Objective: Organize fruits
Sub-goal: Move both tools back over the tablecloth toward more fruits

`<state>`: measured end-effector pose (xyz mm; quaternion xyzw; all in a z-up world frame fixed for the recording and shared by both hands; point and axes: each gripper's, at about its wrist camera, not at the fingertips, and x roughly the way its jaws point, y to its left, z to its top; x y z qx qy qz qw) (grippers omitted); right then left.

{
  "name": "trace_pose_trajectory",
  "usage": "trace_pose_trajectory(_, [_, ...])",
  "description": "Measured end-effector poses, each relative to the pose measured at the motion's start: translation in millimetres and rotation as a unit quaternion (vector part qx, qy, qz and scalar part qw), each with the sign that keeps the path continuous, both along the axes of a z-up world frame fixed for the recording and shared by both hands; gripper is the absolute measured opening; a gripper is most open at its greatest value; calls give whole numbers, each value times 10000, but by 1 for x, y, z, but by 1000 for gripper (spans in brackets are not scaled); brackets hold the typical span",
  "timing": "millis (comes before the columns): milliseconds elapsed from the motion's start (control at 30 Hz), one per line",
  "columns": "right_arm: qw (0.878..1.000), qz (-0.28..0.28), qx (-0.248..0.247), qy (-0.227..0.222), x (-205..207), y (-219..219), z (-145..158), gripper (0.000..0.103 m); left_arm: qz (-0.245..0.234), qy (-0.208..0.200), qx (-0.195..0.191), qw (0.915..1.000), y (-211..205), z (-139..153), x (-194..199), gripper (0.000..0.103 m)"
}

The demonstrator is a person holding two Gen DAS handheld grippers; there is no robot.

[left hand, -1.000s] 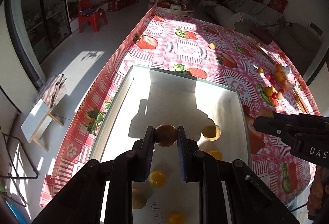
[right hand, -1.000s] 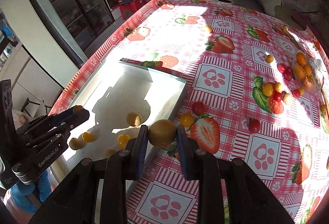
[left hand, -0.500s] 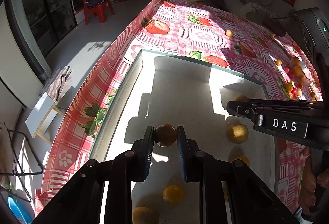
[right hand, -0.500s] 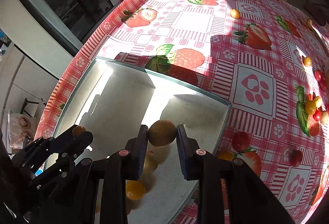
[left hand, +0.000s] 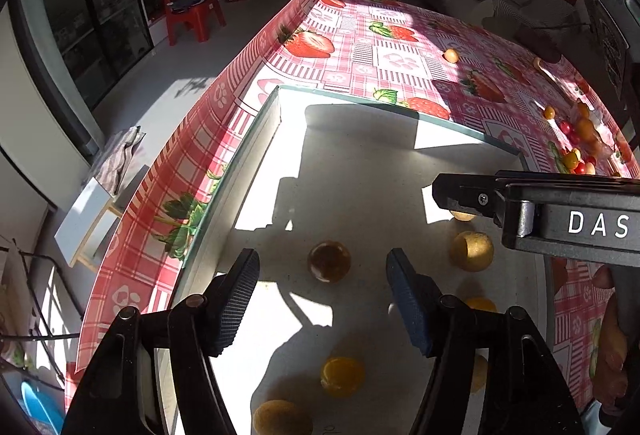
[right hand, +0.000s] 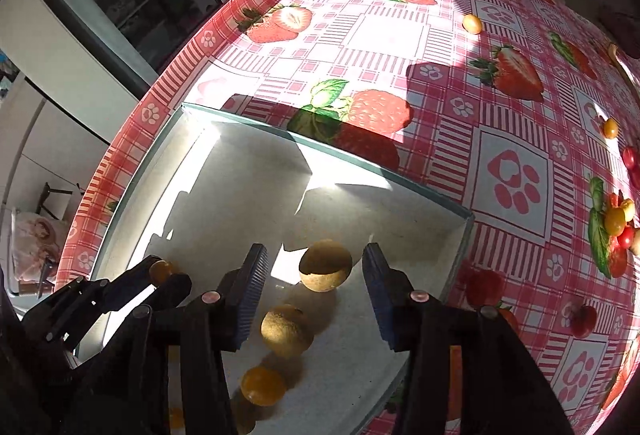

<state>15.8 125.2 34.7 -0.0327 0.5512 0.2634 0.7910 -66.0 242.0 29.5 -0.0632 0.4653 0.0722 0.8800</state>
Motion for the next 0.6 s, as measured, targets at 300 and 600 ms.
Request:
trace_pose_trajectory(300, [9978, -337, 469, -316, -12, -39, 35, 81, -102, -86, 89, 9999, -11, 15, -9, 73])
trace_pose_trajectory(600, [9936, -978, 384, -404, -31, -117, 36, 81, -505, -187, 136, 9985, -51, 36, -18, 73])
